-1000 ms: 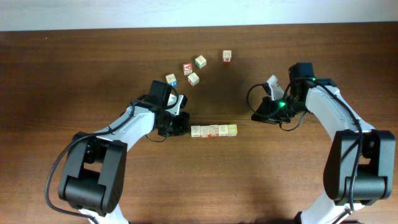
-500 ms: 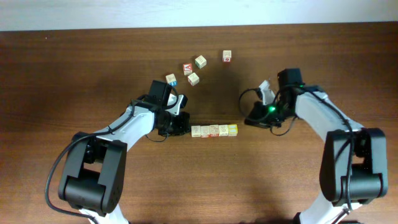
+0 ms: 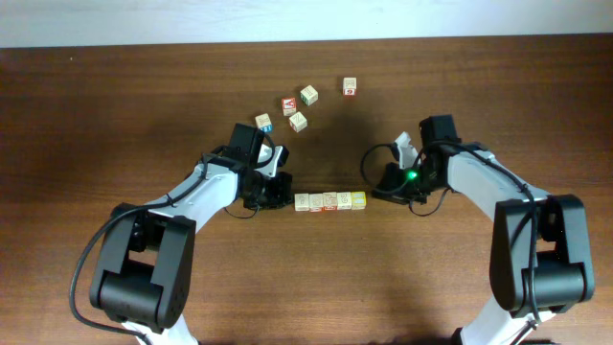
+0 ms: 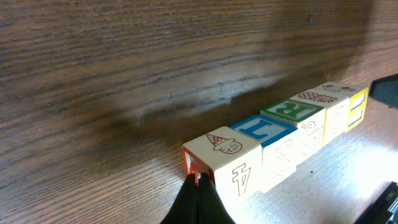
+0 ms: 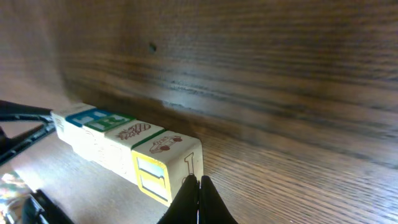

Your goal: Rotate 5 blocks

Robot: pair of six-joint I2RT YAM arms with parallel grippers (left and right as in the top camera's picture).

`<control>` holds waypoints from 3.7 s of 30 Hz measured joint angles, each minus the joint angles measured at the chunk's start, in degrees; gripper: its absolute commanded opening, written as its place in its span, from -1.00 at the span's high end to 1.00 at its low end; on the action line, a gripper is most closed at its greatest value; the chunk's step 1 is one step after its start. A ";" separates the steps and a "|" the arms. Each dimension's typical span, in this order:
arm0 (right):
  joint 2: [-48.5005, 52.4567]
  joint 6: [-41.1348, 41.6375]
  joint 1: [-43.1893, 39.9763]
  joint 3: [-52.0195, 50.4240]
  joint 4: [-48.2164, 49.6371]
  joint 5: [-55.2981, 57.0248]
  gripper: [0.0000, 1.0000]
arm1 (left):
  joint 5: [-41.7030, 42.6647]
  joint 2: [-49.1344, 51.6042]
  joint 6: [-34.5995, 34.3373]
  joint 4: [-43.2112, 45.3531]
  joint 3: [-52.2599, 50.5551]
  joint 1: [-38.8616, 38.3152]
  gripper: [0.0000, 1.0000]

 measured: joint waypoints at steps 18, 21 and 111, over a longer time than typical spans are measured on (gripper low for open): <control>1.95 -0.35 1.68 -0.92 2.19 1.42 0.92 | 0.00 0.00 0.00 -0.02 0.00 0.00 1.00; 1.95 -0.33 1.68 -0.92 2.19 1.40 0.92 | -0.02 0.00 0.00 -0.04 0.00 0.00 1.00; -0.07 -1.07 8.44 12.66 -7.34 -4.87 0.92 | -7.48 0.02 -0.02 -1.51 -0.33 1.77 1.00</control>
